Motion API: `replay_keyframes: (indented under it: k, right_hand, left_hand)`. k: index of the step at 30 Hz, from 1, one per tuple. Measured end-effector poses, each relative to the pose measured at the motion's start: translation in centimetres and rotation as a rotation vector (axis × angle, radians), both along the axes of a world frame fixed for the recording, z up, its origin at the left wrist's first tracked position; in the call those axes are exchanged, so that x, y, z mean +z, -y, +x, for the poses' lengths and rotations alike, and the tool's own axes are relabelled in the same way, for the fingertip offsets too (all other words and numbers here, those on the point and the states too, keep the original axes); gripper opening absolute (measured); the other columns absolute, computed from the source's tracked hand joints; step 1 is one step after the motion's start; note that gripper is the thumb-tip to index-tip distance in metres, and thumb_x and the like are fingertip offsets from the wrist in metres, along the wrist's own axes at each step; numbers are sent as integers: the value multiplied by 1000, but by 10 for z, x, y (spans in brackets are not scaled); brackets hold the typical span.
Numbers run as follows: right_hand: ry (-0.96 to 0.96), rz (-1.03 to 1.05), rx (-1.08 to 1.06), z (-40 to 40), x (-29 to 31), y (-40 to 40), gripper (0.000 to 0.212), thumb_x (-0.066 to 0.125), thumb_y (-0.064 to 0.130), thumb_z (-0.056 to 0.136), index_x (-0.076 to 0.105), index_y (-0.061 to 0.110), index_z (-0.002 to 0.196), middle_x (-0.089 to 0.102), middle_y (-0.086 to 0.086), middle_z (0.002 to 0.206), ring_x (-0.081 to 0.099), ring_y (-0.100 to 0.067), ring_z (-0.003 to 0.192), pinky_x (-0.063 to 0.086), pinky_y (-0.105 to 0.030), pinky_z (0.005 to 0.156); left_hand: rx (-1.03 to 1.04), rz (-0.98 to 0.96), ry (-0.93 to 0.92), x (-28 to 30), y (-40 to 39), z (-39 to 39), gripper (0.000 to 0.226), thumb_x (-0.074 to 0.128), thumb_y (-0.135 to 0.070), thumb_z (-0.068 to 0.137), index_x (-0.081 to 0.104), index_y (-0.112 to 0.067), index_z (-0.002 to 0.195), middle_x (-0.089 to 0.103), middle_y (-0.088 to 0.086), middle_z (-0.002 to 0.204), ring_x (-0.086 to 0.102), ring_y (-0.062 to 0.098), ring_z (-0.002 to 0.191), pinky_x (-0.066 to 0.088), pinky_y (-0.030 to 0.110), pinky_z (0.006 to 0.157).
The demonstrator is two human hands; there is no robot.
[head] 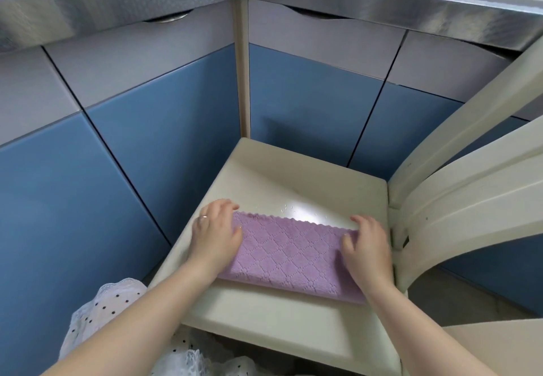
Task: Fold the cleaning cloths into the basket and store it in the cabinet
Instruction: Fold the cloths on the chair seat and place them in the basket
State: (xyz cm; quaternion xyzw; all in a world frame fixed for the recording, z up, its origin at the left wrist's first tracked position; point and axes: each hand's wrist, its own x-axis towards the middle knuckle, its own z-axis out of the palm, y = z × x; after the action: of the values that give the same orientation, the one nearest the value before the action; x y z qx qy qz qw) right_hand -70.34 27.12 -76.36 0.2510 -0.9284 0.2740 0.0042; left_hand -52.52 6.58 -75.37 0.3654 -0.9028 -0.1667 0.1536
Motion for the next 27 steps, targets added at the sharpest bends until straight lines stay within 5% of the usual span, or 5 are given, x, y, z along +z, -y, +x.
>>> replay_keyframes:
  k: [5,10,16,24,27]
  right_hand:
    - [-115,228,371,47,-5,38,39,45,33,83,66,16,111,61,-12,127,57,-31,118,47,-55,89]
    - [-63,461,440,59,-24,33,50,35,47,85,64,25,120,62,-3,128,60,-23,116,46,-56,90]
    - [-54,509,426,42,-24,3,99,-21,79,66,9,35,150,1,4,160,-1,-16,147,-5,-46,115]
    - [-6,525,290,33,-21,-16,77,3,66,83,15,31,150,6,2,160,4,-17,147,2,-52,114]
    - [-93,434,281,34,-10,-5,51,30,38,85,58,20,124,50,-5,140,42,-24,133,24,-62,105]
  left_hand:
    - [-315,-47,178,-12,-55,-28,54,35,-17,92,30,-10,145,24,7,156,15,23,146,13,41,119]
    - [-291,-117,419,-28,-64,-29,63,10,-41,94,7,-16,151,0,3,160,-2,19,147,-1,40,117]
    - [-243,-113,460,-31,-43,-8,101,-17,-73,68,4,-20,152,-5,3,160,-6,21,147,-5,40,117]
    - [-227,-116,495,-24,-35,-1,97,-10,-68,71,10,-16,151,0,6,160,-2,22,147,-3,41,117]
    - [-402,-225,404,-15,-52,3,78,11,-56,85,38,-10,143,30,10,153,26,25,142,8,41,116]
